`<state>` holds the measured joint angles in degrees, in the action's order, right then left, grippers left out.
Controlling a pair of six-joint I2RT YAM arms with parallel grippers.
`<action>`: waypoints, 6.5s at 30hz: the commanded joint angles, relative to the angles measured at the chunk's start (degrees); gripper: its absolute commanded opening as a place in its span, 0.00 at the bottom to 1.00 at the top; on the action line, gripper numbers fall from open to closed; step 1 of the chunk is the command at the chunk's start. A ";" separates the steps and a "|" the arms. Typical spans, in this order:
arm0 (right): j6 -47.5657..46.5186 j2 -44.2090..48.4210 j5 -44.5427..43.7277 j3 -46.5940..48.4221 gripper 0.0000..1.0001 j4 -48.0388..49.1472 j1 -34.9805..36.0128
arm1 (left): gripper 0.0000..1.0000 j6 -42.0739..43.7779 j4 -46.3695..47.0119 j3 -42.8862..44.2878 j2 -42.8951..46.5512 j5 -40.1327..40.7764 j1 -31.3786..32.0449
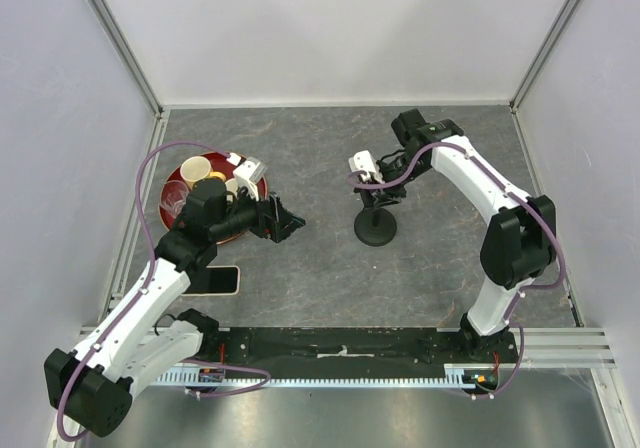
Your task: Place the phone on the phone stand
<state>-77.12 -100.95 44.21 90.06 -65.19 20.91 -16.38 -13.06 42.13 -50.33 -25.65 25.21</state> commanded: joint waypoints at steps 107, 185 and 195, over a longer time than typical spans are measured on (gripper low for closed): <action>77.56 51.73 -34.27 -44.36 0.98 54.82 9.77 | 0.92 -64.30 -36.25 -8.56 -15.76 27.06 -42.09; 96.77 35.29 -29.55 -10.87 0.98 26.85 12.84 | 0.02 7.50 -8.12 14.13 -0.29 1.65 9.23; 110.69 27.30 -36.56 -1.73 0.87 26.34 25.67 | 0.02 13.22 -7.33 9.20 1.28 10.62 15.13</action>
<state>27.73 -71.50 10.68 84.79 -37.87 43.62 -8.47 -25.41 52.21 -51.13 -18.55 39.70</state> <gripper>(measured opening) 0.903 0.807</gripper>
